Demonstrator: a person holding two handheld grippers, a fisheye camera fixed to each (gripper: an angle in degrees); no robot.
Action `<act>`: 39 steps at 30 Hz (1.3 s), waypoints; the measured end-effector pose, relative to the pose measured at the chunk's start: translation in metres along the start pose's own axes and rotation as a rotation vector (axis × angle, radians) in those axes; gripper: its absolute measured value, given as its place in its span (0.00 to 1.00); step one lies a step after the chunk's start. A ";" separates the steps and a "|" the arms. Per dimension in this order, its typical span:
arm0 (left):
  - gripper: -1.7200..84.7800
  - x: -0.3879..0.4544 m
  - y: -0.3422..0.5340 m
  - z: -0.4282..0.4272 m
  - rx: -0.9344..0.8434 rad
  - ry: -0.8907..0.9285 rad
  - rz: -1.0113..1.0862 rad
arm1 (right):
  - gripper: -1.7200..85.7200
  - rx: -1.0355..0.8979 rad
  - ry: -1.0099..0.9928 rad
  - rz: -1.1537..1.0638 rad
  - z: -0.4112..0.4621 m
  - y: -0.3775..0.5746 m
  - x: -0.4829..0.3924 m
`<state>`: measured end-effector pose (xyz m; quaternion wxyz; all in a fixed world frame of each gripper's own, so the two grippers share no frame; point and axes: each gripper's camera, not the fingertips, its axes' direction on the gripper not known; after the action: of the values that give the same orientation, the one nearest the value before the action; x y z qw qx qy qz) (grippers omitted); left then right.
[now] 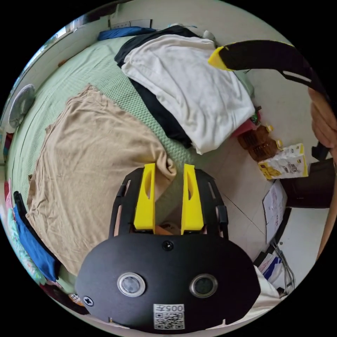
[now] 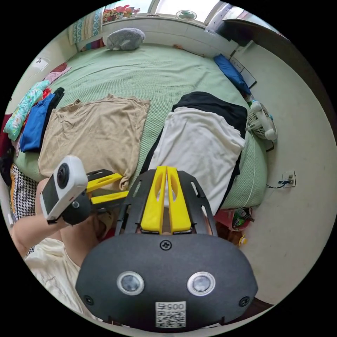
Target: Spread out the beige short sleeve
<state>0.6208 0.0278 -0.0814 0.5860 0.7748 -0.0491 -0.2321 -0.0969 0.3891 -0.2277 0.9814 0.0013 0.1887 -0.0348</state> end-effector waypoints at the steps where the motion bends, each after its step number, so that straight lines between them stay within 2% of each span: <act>1: 0.12 0.001 0.001 0.001 -0.004 -0.010 -0.010 | 0.01 -0.005 -0.002 -0.007 0.002 0.000 0.002; 6: 0.08 -0.012 0.007 -0.014 -0.018 0.091 -0.037 | 0.01 -0.020 -0.016 -0.019 0.009 -0.012 0.012; 12: 0.07 -0.049 0.055 -0.075 0.131 0.121 -0.044 | 0.04 0.034 -0.148 -0.010 -0.005 -0.048 0.034; 15: 0.07 -0.069 0.077 -0.089 0.159 0.109 -0.077 | 0.10 -0.020 -0.277 -0.010 -0.003 -0.081 0.044; 20: 0.07 -0.089 0.100 -0.090 0.162 0.156 -0.108 | 0.15 -0.073 -0.618 0.067 0.008 -0.141 0.061; 22: 0.08 -0.091 0.104 -0.088 0.157 0.156 -0.113 | 0.16 -0.091 -0.654 0.088 0.011 -0.159 0.065; 28: 0.07 -0.093 0.116 -0.093 0.178 0.159 -0.099 | 0.18 -0.193 -0.566 0.124 0.027 -0.207 0.075; 34: 0.07 -0.099 0.134 -0.100 0.193 0.184 -0.092 | 0.17 -0.257 -0.599 0.194 0.053 -0.228 0.093; 39: 0.08 -0.107 0.148 -0.108 0.198 0.201 -0.099 | 0.15 -0.227 -0.592 0.208 0.057 -0.239 0.098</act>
<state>0.5998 0.1152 0.1115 0.4964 0.8497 0.0255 -0.1760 -0.0018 0.1435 -0.2087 0.9858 -0.0990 -0.1029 0.0881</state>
